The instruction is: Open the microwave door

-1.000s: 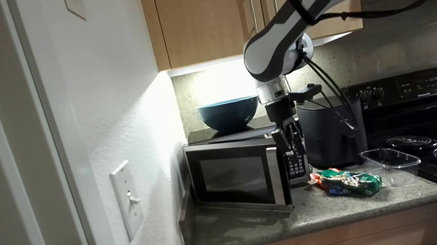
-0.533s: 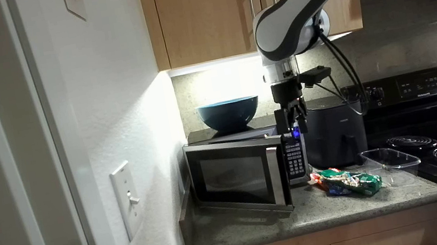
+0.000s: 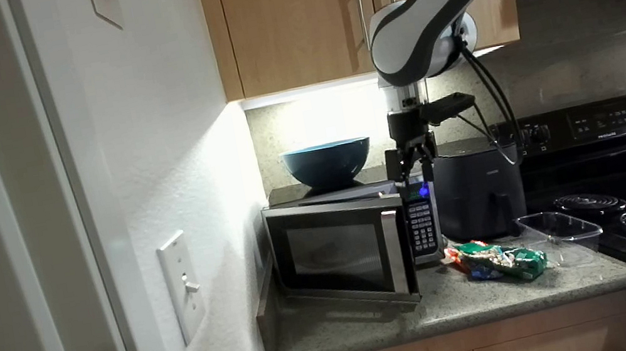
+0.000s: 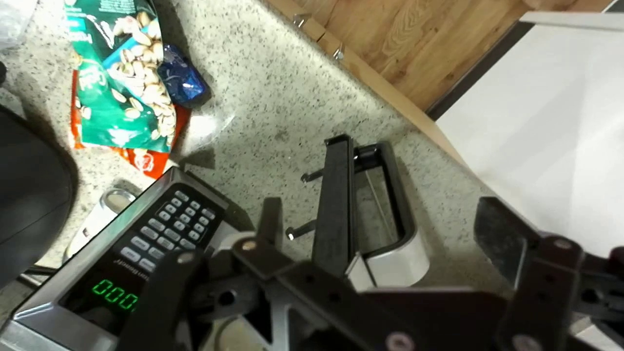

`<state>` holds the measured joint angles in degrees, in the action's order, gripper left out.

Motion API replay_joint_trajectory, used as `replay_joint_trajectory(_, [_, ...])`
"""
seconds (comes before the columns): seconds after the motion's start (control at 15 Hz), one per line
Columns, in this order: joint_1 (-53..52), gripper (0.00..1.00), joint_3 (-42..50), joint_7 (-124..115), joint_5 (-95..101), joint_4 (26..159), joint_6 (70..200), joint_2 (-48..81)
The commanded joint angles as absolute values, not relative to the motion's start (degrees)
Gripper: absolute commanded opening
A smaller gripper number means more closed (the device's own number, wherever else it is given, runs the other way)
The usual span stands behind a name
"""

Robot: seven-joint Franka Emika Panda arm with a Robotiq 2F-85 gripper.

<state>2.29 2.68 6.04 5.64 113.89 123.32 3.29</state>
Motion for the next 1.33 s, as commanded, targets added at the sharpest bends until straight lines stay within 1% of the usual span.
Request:
replay_joint_trajectory(0.0, [3.0,1.00,3.5,0.9,5.1,112.1,128.2,4.5])
replay_joint_trajectory(0.2, [3.2,1.00,4.3,-3.0,6.1,110.9,131.1,5.6])
replay_joint_trajectory(0.27, [3.0,1.00,4.0,-0.4,5.5,111.7,129.3,4.5])
replay_joint_trajectory(0.47, [3.1,1.00,4.3,-1.5,5.5,111.0,130.0,5.3])
replay_joint_trajectory(0.53, [3.4,1.00,3.8,2.1,1.8,110.4,127.6,6.2])
replay_joint_trajectory(0.93, [2.6,1.00,5.1,-6.2,8.9,108.0,130.7,11.3])
replay_joint_trajectory(1.27, [2.4,1.00,5.3,-9.0,10.4,105.3,131.8,12.4])
